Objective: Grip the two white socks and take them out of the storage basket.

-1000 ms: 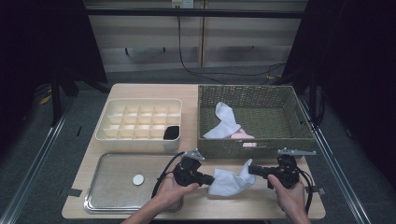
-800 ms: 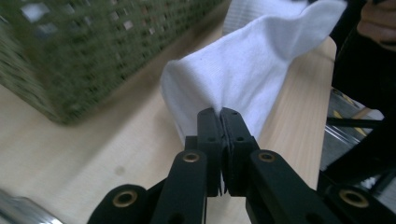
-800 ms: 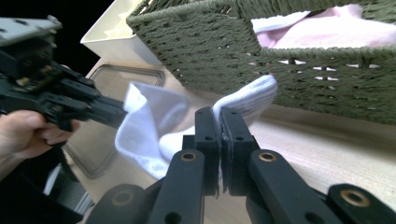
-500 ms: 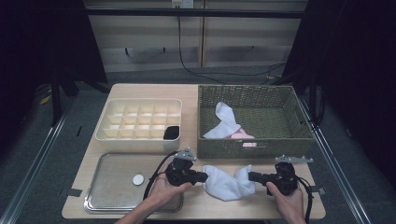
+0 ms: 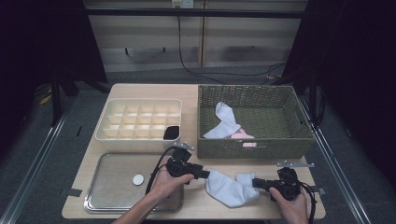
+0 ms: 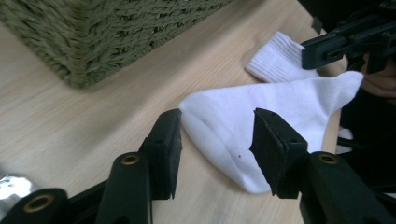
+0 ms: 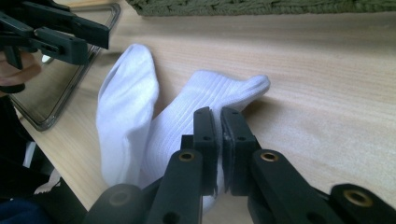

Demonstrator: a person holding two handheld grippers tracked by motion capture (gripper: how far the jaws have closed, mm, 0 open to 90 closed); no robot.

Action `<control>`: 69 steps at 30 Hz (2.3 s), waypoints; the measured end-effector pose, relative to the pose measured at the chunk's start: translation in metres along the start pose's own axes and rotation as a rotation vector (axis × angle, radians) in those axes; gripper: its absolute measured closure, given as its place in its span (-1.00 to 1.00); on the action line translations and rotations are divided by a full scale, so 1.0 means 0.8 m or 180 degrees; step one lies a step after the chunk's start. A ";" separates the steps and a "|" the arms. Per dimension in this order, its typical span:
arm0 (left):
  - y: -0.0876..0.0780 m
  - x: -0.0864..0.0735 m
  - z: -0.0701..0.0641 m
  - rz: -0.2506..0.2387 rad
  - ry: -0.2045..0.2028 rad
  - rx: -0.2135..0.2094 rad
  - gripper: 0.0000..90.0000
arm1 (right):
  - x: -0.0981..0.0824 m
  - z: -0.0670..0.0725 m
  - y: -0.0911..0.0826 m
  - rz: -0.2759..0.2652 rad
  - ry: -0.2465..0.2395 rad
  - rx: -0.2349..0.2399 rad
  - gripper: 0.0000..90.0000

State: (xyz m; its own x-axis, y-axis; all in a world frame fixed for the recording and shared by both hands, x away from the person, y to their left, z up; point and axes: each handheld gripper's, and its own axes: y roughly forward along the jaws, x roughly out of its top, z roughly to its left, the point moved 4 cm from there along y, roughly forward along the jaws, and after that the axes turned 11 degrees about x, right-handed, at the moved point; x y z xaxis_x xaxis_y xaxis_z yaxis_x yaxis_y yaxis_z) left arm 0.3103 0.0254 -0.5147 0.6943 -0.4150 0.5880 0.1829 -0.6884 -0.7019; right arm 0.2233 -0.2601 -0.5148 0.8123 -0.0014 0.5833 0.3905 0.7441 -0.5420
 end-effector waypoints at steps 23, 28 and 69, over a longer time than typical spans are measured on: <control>-0.022 0.032 -0.025 -0.0398 0.0385 -0.0191 0.95 | 0.010 0.004 -0.007 -0.0197 -0.0010 0.0025 0.90; -0.060 0.053 -0.042 -0.0712 0.0571 -0.0354 0.94 | 0.013 0.001 -0.014 -0.0322 0.0015 -0.0026 0.84; -0.051 0.045 -0.031 -0.0598 0.0778 -0.0200 0.90 | 0.011 0.092 0.061 0.0201 -0.0469 0.1073 1.00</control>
State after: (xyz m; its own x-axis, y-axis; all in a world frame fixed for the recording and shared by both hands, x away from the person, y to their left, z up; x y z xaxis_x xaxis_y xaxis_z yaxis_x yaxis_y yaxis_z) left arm 0.3106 0.0238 -0.4552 0.4631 -0.4026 0.7896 0.2436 -0.7988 -0.5501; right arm 0.2179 -0.1742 -0.4916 0.7495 0.1294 0.6493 0.1570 0.9180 -0.3643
